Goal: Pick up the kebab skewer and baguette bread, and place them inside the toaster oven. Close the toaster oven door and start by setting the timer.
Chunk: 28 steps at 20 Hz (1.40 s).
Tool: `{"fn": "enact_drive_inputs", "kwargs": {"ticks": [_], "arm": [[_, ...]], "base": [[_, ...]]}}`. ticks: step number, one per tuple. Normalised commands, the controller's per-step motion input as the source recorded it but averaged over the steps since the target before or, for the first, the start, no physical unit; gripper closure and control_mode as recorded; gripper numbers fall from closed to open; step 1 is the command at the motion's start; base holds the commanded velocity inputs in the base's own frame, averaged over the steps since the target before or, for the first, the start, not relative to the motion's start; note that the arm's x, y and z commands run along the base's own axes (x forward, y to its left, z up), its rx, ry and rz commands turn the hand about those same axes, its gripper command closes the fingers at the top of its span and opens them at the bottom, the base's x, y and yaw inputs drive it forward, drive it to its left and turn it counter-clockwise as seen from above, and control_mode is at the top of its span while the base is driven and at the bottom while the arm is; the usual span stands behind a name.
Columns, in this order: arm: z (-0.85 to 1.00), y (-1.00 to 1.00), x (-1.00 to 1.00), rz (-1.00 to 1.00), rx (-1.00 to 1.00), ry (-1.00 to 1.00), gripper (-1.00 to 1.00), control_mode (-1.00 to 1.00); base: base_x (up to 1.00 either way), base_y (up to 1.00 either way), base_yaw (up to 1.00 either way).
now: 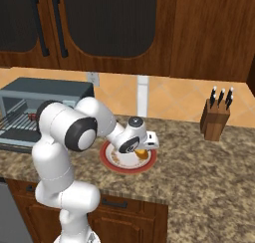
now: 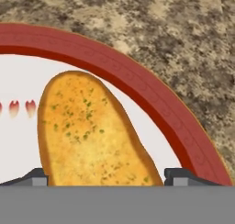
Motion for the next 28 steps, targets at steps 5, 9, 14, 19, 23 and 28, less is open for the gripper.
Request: {"fn": "enact_drive_inputs", "kwargs": {"ticks": [5, 9, 14, 19, 23, 28], "arm": [[-0.13, 0.00, -0.04, 0.00, 0.00, -0.02, 1.00, -1.00], [0.40, 0.19, -0.49, -0.01, 0.00, 0.00, 1.00, -1.00], [0.73, 0.31, -0.57, -0.02, 0.00, 0.00, 1.00, -1.00], [0.97, 0.49, -0.32, -0.02, 0.00, 0.00, 1.00, -1.00], [0.97, 0.50, -0.26, 0.00, 0.00, 0.00, 1.00, -1.00], [0.91, 0.42, -0.25, 0.01, 0.00, 0.00, 1.00, -1.00]], "base": [[0.00, 0.00, 0.00], [0.00, 0.00, 0.00], [0.00, 0.00, 0.00], [0.00, 0.00, 0.00], [0.00, 0.00, 0.00], [0.00, 0.00, 0.00]]}}
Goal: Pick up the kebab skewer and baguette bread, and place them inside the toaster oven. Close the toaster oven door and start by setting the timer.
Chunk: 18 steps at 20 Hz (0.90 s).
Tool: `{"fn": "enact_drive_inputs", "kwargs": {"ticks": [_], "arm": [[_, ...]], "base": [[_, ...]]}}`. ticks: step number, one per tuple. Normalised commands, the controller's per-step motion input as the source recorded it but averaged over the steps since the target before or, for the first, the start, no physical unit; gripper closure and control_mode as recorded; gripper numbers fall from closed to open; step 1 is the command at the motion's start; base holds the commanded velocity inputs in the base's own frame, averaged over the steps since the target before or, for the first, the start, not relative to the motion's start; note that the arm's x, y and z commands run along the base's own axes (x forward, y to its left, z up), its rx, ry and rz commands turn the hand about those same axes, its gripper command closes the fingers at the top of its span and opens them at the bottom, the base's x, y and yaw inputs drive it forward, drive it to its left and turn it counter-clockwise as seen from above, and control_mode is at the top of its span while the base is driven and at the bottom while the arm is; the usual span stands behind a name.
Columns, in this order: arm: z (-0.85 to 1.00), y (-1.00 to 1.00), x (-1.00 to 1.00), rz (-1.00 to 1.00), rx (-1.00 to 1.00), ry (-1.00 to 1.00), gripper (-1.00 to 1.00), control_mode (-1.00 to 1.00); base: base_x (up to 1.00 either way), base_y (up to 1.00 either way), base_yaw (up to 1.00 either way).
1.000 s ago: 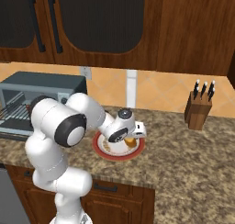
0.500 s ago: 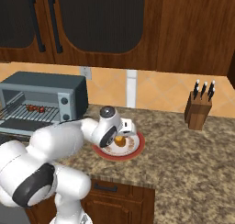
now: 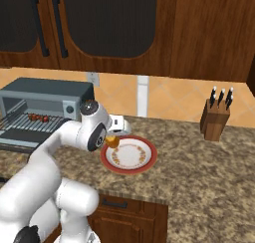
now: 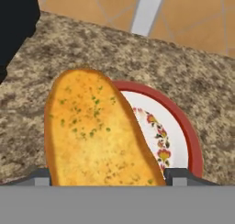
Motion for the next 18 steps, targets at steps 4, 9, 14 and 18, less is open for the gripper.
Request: {"fn": "enact_drive_inputs", "kwargs": {"ticks": [4, 9, 14, 18], "arm": [[0.70, 0.33, -0.45, 0.14, 0.00, 0.00, 1.00, -1.00], [0.54, 0.53, -0.42, 0.31, 0.00, 0.00, 1.00, -1.00], [0.45, 0.85, -0.31, 0.26, -0.05, 0.00, 1.00, -1.00], [0.32, 1.00, -0.26, 0.09, -0.13, -0.01, 1.00, -1.00]], "base": [[0.00, 0.00, 0.00], [0.00, 0.00, 0.00], [0.00, 0.00, 0.00], [0.00, 0.00, 0.00]]}}
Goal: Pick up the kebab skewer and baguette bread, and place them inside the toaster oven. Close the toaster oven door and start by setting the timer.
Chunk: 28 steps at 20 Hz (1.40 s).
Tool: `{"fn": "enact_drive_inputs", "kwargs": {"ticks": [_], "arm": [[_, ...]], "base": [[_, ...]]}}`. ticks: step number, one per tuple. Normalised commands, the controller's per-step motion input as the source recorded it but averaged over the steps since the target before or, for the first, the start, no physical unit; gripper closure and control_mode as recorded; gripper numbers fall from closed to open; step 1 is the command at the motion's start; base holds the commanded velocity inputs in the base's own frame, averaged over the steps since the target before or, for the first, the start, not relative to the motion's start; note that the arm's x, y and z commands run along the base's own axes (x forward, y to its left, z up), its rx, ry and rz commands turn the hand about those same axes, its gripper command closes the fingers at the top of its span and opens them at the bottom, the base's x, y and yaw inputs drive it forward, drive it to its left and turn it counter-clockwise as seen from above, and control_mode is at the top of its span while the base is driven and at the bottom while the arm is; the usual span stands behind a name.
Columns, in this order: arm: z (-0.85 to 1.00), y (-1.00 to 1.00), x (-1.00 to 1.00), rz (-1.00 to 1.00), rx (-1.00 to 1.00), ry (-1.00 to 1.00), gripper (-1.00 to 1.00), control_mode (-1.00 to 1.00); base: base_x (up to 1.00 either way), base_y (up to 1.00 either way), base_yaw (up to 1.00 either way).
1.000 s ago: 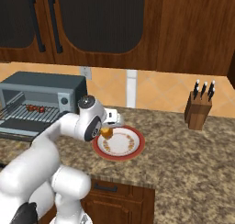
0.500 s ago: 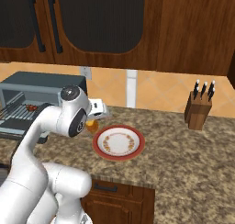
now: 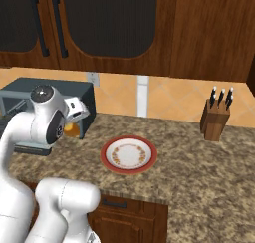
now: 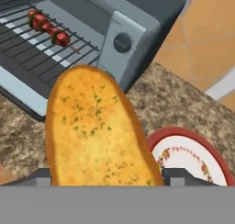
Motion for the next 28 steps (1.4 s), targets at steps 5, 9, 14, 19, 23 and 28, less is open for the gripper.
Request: {"fn": "enact_drive_inputs", "kwargs": {"ticks": [5, 9, 14, 19, 23, 28], "arm": [[0.18, 1.00, -0.21, 0.05, -0.15, -0.01, 1.00, -1.00], [0.05, 1.00, -0.13, 0.04, -0.16, 0.00, 1.00, -1.00], [0.00, 0.97, 0.00, 0.01, -0.19, -0.04, 1.00, -1.00], [0.00, 0.64, 0.29, 0.08, -0.09, -0.03, 1.00, -1.00], [0.00, 0.47, 0.69, 0.10, -0.04, 0.00, 1.00, -1.00], [-0.15, 0.45, 0.62, 0.09, -0.06, 0.00, 1.00, -1.00]], "base": [[0.00, 0.00, 0.00], [0.00, 0.00, 0.00], [0.00, 0.00, 0.00], [0.00, 0.00, 0.00], [0.00, 0.00, 0.00], [0.00, 0.00, 0.00]]}}
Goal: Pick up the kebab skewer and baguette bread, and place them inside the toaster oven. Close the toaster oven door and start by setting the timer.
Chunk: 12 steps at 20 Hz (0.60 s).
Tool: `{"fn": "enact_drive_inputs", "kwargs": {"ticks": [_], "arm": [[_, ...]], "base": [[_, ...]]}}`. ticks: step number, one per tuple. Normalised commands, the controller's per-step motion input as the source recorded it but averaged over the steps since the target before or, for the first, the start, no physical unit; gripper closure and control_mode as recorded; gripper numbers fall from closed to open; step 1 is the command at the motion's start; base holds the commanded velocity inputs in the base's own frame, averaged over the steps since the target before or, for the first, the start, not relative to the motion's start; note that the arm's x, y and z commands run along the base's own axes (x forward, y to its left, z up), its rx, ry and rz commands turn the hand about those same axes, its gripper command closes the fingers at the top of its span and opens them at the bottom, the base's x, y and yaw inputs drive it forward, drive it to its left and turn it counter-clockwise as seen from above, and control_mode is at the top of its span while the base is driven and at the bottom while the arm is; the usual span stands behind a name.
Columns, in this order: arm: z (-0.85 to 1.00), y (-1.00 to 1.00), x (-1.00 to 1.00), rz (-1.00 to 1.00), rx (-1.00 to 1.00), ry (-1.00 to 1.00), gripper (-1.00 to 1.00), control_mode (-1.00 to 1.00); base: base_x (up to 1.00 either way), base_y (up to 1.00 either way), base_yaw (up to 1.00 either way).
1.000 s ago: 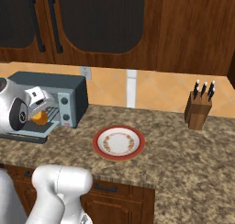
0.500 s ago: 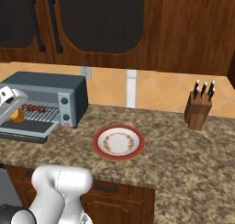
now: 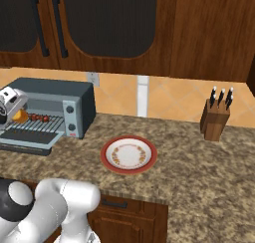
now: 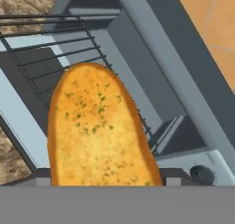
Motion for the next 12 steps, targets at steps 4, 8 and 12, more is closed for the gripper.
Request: {"fn": "enact_drive_inputs", "kwargs": {"ticks": [4, 8, 12], "arm": [[-0.37, 0.33, 0.48, 0.08, -0.04, 0.00, 1.00, -1.00], [-0.37, 0.05, 0.35, 0.11, 0.00, -0.01, 1.00, -1.00], [-0.27, 0.00, 0.36, 0.06, 0.00, 0.00, 1.00, -1.00]], "base": [[0.00, 0.00, 0.00], [0.00, 0.00, 0.00], [0.00, 0.00, 0.00]]}}
